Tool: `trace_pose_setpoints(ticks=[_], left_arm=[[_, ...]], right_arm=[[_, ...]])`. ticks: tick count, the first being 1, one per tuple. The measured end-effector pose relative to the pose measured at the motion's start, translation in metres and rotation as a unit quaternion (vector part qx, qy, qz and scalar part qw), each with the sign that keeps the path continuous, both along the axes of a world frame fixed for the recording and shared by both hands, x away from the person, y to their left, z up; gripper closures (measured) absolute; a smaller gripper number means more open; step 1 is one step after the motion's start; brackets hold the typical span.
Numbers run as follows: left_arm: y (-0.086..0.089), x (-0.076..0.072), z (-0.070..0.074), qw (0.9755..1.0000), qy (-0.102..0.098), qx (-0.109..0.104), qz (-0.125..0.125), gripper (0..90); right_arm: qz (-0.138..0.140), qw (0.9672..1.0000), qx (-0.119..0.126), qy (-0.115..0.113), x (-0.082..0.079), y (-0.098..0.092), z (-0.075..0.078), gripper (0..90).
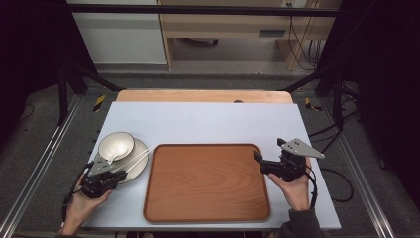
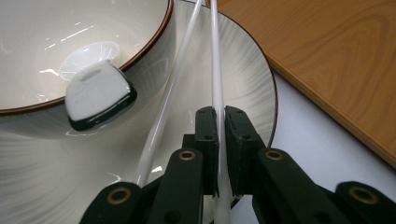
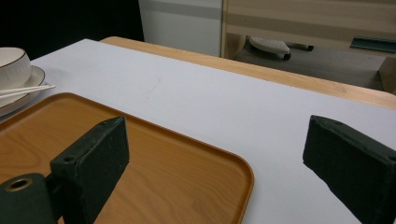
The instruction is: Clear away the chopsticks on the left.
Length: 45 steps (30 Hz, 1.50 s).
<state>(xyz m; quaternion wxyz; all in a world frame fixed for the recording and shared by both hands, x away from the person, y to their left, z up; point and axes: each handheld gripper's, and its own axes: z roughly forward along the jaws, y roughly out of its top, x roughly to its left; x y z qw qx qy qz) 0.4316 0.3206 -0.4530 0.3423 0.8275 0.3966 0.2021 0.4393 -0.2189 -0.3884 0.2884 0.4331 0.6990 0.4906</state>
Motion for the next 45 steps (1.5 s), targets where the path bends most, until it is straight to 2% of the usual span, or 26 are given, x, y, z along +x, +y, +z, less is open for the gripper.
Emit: trace_pose_setpoints(ticks=[5,8,11,15,23,28,29,36,39,41,44,45], left_arm=[[-0.002,-0.002,0.001,0.9999,0.001,0.005,-0.009,84.4],[-0.006,-0.006,0.006,0.9998,-0.007,-0.009,-0.015,84.4],[-0.008,-0.008,0.010,0.9997,-0.015,-0.009,-0.016,84.4],[-0.013,-0.013,0.018,0.9995,-0.027,-0.013,-0.012,84.4],[-0.018,-0.017,0.025,0.9990,-0.037,-0.025,0.003,84.4],[-0.033,-0.024,0.036,0.9979,-0.055,-0.032,0.015,84.4],[-0.040,-0.026,0.038,0.9974,-0.058,-0.038,0.019,84.4],[-0.065,-0.028,0.041,0.9966,-0.066,-0.035,0.036,84.4],[-0.073,-0.028,0.046,0.9946,-0.070,-0.055,0.054,84.3],[-0.080,-0.027,0.050,0.9916,-0.068,-0.085,0.070,84.3],[-0.085,-0.028,0.052,0.9909,-0.067,-0.084,0.080,84.3],[-0.090,-0.028,0.052,0.9896,-0.064,-0.092,0.090,84.3]], right_arm=[[-0.001,1.0000,0.001,-0.002,0.000,-0.001,0.001,7.2],[-0.001,1.0000,0.000,-0.002,0.000,-0.002,0.001,7.1],[-0.002,1.0000,-0.001,-0.002,0.000,-0.002,0.000,7.0],[-0.004,1.0000,0.000,0.001,0.000,-0.002,-0.001,6.6],[-0.005,1.0000,-0.002,0.002,0.001,-0.002,-0.001,6.4],[-0.005,1.0000,-0.003,0.001,0.001,-0.002,-0.001,6.2],[-0.006,1.0000,-0.001,0.003,0.001,-0.002,-0.001,5.6],[-0.008,1.0000,-0.001,-0.002,0.000,-0.003,0.000,5.3],[-0.010,0.9999,0.002,-0.003,-0.001,-0.003,0.002,5.2],[-0.008,1.0000,0.004,-0.001,-0.002,-0.003,0.002,5.1],[-0.007,1.0000,0.001,-0.001,-0.001,-0.003,0.002,4.9],[-0.007,1.0000,0.000,0.000,-0.001,-0.001,0.001,4.6]])
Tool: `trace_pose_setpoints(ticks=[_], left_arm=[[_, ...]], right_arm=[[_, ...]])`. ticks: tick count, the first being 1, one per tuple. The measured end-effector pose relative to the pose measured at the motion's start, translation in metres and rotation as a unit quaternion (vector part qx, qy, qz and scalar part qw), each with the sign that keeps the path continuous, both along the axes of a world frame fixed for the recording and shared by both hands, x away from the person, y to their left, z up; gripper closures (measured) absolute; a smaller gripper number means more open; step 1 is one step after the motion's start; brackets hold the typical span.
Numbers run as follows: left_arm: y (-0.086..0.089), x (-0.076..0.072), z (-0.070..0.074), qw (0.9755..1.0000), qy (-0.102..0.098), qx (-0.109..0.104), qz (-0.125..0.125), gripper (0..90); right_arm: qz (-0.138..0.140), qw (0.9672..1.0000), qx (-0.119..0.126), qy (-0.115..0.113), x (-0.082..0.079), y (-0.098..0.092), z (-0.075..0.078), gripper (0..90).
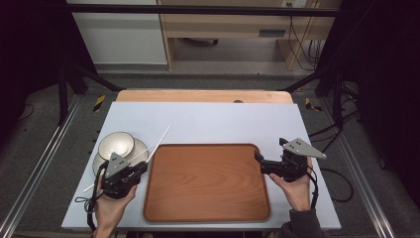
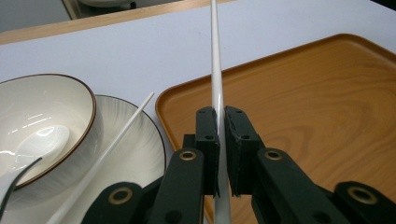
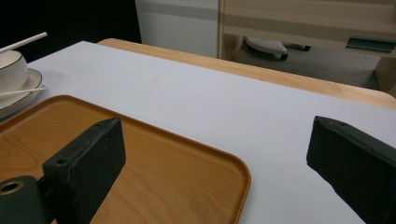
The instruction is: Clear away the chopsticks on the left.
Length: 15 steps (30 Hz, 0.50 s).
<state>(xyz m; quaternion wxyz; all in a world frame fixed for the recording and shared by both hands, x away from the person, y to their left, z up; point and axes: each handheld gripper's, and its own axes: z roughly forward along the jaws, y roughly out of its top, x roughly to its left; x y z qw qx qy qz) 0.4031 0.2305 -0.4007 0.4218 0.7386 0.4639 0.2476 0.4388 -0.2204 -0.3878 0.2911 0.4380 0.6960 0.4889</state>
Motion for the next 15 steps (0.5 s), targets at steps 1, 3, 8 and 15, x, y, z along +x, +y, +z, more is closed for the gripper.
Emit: trace_pose_setpoints(ticks=[1,3,8,15], left_arm=[[0.000,0.000,0.000,1.0000,0.000,0.000,0.000,84.3],[-0.007,-0.001,0.000,0.9999,-0.003,0.000,0.014,84.3],[-0.018,-0.003,-0.001,0.9991,-0.010,-0.012,0.038,84.3],[-0.035,-0.010,-0.016,0.9955,-0.008,-0.048,0.082,84.2]], right_arm=[[0.000,1.0000,0.000,0.000,0.000,0.000,0.000,4.6],[0.000,1.0000,-0.003,0.004,0.001,0.001,-0.001,4.2],[0.003,1.0000,-0.006,0.007,0.002,0.003,-0.004,4.0],[0.004,1.0000,-0.002,0.005,0.001,0.002,-0.004,4.1]])
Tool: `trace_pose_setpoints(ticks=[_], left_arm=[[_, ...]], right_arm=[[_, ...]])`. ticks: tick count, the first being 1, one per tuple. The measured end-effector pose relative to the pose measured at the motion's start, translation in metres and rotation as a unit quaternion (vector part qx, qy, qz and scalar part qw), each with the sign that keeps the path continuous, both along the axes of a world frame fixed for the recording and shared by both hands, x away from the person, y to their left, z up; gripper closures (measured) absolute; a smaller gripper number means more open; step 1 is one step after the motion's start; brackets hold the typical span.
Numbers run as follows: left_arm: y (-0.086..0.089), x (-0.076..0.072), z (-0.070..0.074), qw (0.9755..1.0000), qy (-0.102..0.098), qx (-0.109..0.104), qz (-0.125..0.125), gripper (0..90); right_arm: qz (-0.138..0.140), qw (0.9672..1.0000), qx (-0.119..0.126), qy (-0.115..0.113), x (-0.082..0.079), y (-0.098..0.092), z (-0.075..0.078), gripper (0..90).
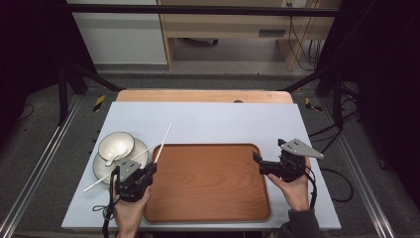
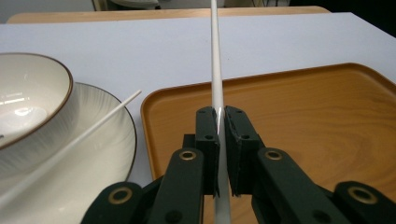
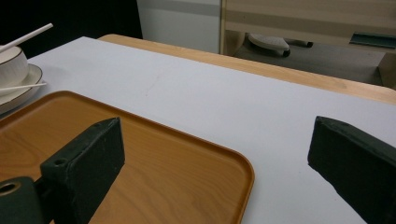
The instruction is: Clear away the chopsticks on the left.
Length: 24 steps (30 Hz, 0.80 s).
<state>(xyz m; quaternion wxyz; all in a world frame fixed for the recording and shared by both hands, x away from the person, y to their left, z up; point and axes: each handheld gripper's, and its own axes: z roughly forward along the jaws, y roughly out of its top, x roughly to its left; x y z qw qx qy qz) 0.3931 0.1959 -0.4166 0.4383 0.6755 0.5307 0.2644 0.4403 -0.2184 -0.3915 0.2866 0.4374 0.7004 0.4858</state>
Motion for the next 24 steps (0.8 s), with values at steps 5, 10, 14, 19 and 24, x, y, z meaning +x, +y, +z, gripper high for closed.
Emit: trace_pose_setpoints(ticks=[5,10,14,19,24], left_arm=[[-0.010,-0.003,-0.019,0.9994,0.019,-0.013,0.025,84.2],[-0.014,-0.006,-0.034,0.9984,0.030,-0.012,0.046,84.2],[-0.012,-0.010,-0.044,0.9971,0.037,-0.004,0.067,84.2],[-0.010,-0.011,-0.051,0.9965,0.045,-0.006,0.070,84.2],[-0.007,-0.006,-0.054,0.9952,0.055,-0.006,0.081,84.3]], right_arm=[[0.002,1.0000,0.002,0.001,0.000,0.001,0.000,4.2],[0.003,1.0000,0.001,0.000,-0.001,0.000,0.000,4.3],[-0.001,1.0000,0.005,-0.001,-0.002,-0.001,0.001,4.4],[0.000,1.0000,0.000,0.002,-0.001,0.000,-0.001,4.5],[-0.001,1.0000,0.001,0.003,0.000,0.000,-0.001,4.6]])
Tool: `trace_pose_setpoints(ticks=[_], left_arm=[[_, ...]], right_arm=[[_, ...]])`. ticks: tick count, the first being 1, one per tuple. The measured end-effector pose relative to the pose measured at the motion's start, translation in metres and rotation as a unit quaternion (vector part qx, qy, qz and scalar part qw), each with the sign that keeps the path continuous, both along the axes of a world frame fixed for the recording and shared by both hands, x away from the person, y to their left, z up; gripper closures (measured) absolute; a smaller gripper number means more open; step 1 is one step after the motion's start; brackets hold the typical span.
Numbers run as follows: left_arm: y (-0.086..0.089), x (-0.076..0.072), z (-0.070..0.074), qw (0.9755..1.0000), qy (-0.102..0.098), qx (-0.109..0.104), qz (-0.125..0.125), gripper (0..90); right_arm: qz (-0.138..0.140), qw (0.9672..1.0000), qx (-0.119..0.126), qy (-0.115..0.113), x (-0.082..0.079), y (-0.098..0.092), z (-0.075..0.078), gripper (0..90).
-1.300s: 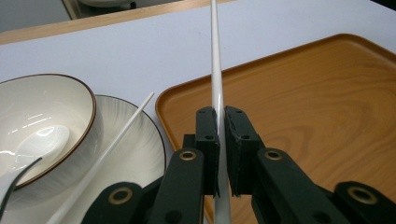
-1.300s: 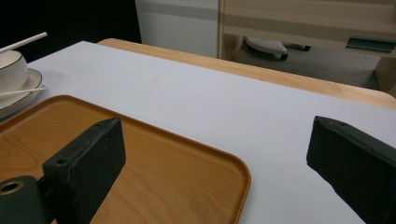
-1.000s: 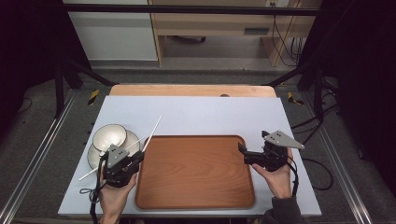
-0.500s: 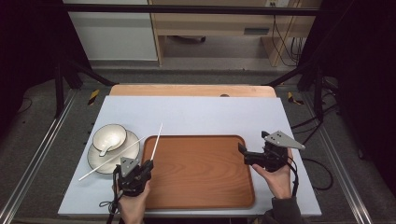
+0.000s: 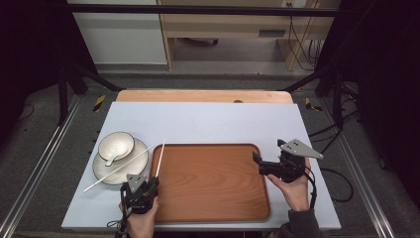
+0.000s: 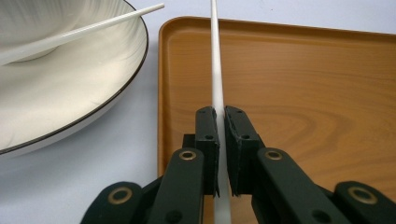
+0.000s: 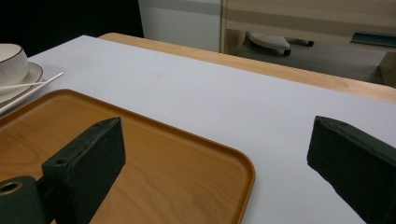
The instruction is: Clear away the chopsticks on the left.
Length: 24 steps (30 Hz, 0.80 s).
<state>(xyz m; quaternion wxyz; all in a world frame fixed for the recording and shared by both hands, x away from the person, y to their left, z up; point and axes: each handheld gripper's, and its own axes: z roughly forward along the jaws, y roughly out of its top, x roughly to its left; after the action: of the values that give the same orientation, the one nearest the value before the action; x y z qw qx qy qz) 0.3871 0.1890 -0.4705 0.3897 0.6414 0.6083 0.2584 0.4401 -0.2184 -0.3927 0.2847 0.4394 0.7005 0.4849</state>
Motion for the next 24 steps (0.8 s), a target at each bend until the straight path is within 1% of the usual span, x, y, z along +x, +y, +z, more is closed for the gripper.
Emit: trace_pose_setpoints(ticks=[1,2,4,5,8,10,11,13,16,20,21,23,24], left_arm=[[0.0000,0.0024,-0.0018,1.0000,0.008,-0.003,-0.001,84.3],[0.0000,0.0024,-0.0018,1.0000,0.008,-0.003,-0.001,84.3],[-0.0016,0.0038,-0.0045,0.9999,0.013,0.004,-0.001,84.3],[-0.0029,0.0041,-0.0063,0.9998,0.019,0.009,0.000,84.3],[-0.0043,0.0039,-0.0073,0.9997,0.021,0.013,0.003,84.3],[-0.0046,0.0044,-0.0088,0.9995,0.029,0.013,-0.001,84.3],[-0.0051,0.0042,-0.0096,0.9993,0.032,0.020,-0.002,84.2],[-0.0066,0.0035,-0.0113,0.9991,0.036,0.024,-0.002,84.2],[-0.0076,0.0027,-0.0112,0.9987,0.037,0.035,-0.001,84.2],[-0.0072,0.0023,-0.0103,0.9984,0.041,0.038,0.000,84.2],[-0.0079,0.0018,-0.0104,0.9982,0.040,0.044,0.001,84.1],[-0.0087,0.0020,-0.0105,0.9982,0.040,0.045,0.002,84.0],[-0.0092,0.0024,-0.0103,0.9979,0.041,0.049,0.002,83.9]], right_arm=[[0.000,1.0000,-0.001,-0.001,0.0001,-0.0003,-0.0001,4.6],[0.000,1.0000,0.001,0.000,0.0000,-0.0003,-0.0002,4.6],[-0.001,1.0000,0.002,0.001,-0.0001,-0.0003,-0.0002,4.6],[0.000,1.0000,0.000,0.000,-0.0003,-0.0008,-0.0001,4.6],[-0.001,1.0000,0.001,-0.001,-0.0005,-0.0014,0.0003,4.6],[-0.001,1.0000,0.001,-0.001,-0.0005,-0.0016,0.0003,4.6],[-0.002,1.0000,0.000,-0.001,-0.0005,-0.0018,0.0003,4.6],[-0.002,1.0000,-0.001,-0.001,-0.0005,-0.0020,0.0004,4.6],[-0.002,1.0000,0.000,-0.001,-0.0004,-0.0015,0.0003,4.6],[-0.002,1.0000,-0.001,0.000,-0.0001,-0.0012,-0.0001,4.6],[-0.003,1.0000,0.001,0.000,-0.0003,-0.0012,0.0001,4.6],[-0.003,1.0000,0.001,0.000,-0.0002,-0.0011,0.0001,4.7],[-0.003,1.0000,0.001,0.000,-0.0004,-0.0009,0.0001,4.7]])
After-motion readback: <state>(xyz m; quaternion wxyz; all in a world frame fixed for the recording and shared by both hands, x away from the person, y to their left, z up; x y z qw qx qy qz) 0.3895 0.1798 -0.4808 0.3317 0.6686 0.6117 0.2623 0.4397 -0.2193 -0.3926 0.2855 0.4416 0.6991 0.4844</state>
